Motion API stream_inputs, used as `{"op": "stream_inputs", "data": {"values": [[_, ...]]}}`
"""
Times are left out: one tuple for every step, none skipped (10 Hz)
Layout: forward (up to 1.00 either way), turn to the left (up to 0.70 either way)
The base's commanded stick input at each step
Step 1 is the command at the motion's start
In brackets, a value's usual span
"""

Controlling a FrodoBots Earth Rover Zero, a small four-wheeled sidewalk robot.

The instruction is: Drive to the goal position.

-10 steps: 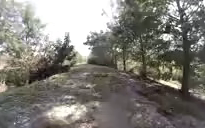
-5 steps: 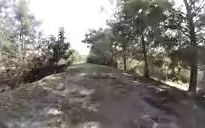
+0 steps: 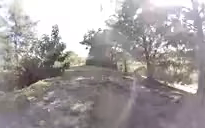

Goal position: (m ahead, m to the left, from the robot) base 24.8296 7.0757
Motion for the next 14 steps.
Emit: {"op": "stream_inputs", "data": {"values": [[0.85,0.00],[0.85,0.00],[0.85,0.00],[0.85,0.00],[0.85,0.00],[0.85,0.00],[0.85,0.00],[0.85,0.00],[0.85,0.00],[0.85,0.00],[0.85,0.00],[0.85,0.00],[0.85,0.00],[0.85,0.00]]}}
